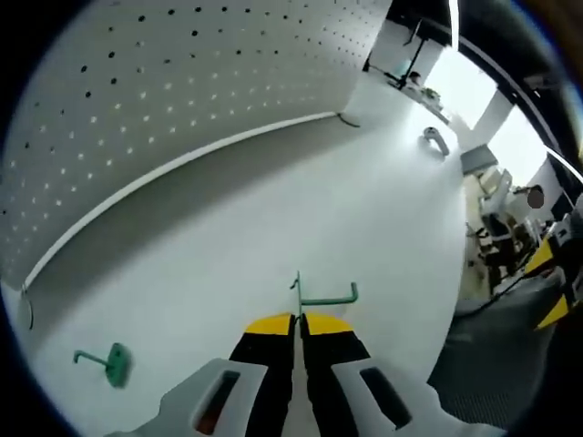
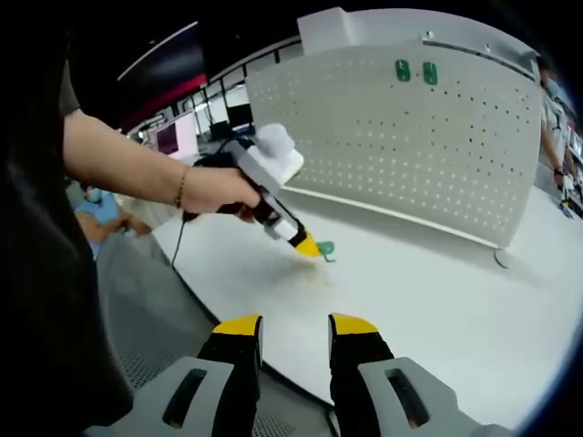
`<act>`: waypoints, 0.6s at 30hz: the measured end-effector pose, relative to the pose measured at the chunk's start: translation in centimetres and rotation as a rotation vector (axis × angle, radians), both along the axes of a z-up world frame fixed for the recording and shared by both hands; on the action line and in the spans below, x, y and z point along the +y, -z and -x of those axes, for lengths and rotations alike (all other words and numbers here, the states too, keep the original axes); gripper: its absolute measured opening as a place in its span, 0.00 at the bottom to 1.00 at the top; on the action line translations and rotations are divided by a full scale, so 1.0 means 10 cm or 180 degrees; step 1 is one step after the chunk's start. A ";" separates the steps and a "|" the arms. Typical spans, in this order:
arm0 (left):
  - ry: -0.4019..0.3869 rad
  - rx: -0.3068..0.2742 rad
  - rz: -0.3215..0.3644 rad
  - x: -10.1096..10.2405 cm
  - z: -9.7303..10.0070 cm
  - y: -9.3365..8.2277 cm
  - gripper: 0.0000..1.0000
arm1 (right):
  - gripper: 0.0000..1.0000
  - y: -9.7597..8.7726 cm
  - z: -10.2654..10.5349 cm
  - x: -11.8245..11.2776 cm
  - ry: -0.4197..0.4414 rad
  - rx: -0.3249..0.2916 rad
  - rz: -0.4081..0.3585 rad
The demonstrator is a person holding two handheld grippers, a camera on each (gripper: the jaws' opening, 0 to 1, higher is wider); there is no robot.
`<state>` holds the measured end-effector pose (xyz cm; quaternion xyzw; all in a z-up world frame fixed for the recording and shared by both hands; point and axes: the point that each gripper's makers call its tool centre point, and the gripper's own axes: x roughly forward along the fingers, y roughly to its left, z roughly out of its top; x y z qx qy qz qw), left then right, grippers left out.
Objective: Insert the hook assembly into the mounting plate slot until the hook locks in place.
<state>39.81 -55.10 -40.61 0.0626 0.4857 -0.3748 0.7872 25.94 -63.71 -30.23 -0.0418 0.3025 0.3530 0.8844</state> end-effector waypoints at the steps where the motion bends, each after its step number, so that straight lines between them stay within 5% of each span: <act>1: 0.0004 0.0093 0.0019 -0.01 0.05 0.01 0.03 | 0.28 0.00 0.00 0.01 -0.0010 0.0000 0.0006; 13: -0.0051 0.0185 0.0161 0.02 0.23 -0.22 0.03 | 0.28 -0.07 -0.01 0.08 -0.0073 -0.0055 -0.0017; 18: -0.0016 0.0082 0.0167 0.10 0.29 -0.38 0.03 | 0.28 -0.08 0.02 0.14 -0.0123 -0.0053 -0.0040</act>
